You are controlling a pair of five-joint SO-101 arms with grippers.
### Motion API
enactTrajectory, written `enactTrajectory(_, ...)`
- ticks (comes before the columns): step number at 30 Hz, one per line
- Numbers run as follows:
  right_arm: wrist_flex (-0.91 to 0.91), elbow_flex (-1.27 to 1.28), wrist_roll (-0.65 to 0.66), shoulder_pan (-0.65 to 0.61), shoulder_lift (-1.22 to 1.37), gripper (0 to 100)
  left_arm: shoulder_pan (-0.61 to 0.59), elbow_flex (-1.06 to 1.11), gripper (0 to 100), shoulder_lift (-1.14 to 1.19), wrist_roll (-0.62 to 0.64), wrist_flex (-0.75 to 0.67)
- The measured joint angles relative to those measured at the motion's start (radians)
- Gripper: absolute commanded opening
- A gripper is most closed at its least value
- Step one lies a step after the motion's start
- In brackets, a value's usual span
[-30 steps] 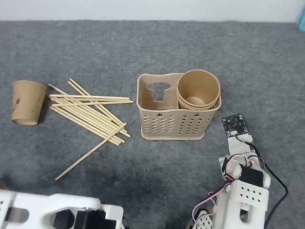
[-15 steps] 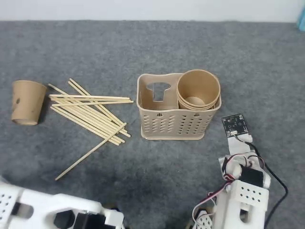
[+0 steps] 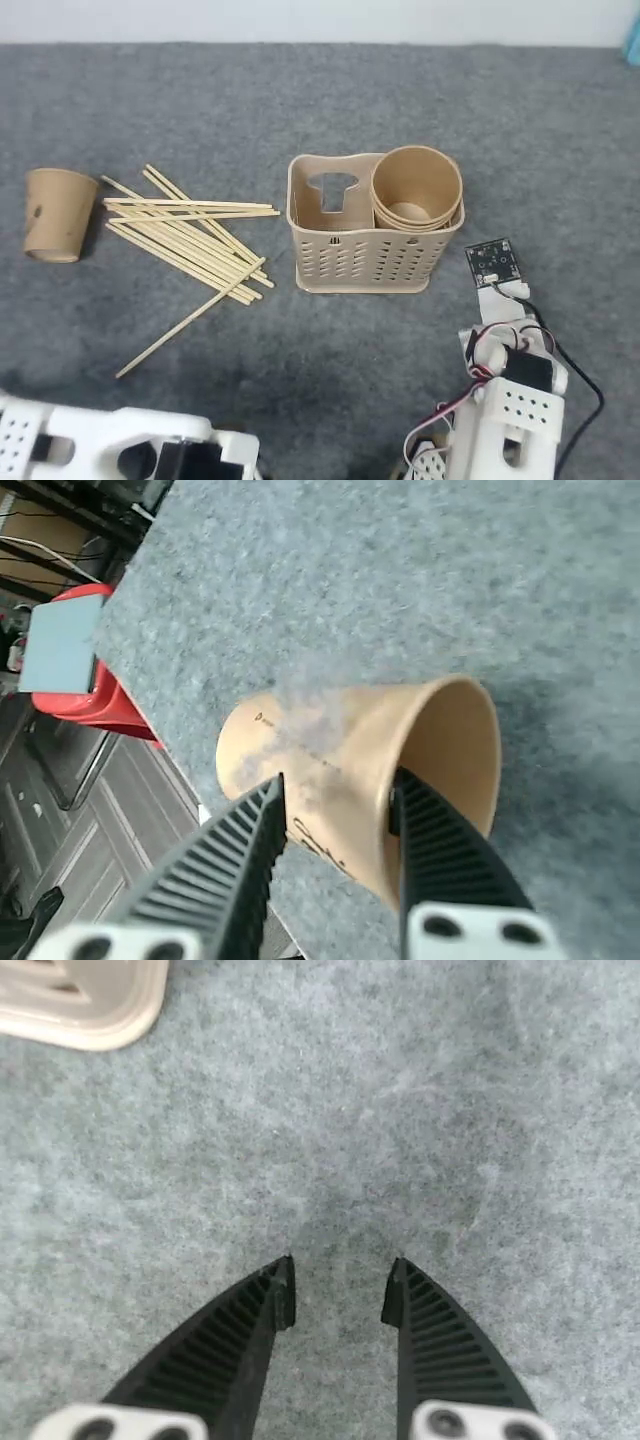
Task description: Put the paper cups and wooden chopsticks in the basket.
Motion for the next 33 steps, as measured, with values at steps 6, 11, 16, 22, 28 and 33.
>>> enactTrajectory(6, 0.000, 0.000, 0.000, 0.000, 0.000, 16.2, -0.035, 0.014, 16, 0.000, 0.000, -0.095)
enactTrajectory(11, 0.000, 0.000, 0.000, 0.000, 0.000, 16.2, -0.069, 0.017, 16, 0.000, 0.000, -0.141)
enactTrajectory(16, 0.000, 0.000, 0.000, 0.000, 0.000, 16.2, -0.103, 0.066, 16, 0.000, 0.000, -0.226)
enactTrajectory(22, 0.000, 0.000, 0.000, 0.000, 0.000, 16.2, -0.132, 0.184, 11, 0.000, 0.000, -0.410)
enactTrajectory(28, 0.000, 0.000, 0.000, 0.000, 0.000, 16.2, -0.143, 0.206, 1, 0.000, 0.000, -0.471)
enactTrajectory(33, 0.000, 0.000, 0.000, 0.000, 0.000, 16.2, -0.138, 0.206, 1, 0.000, 0.000, -0.473)
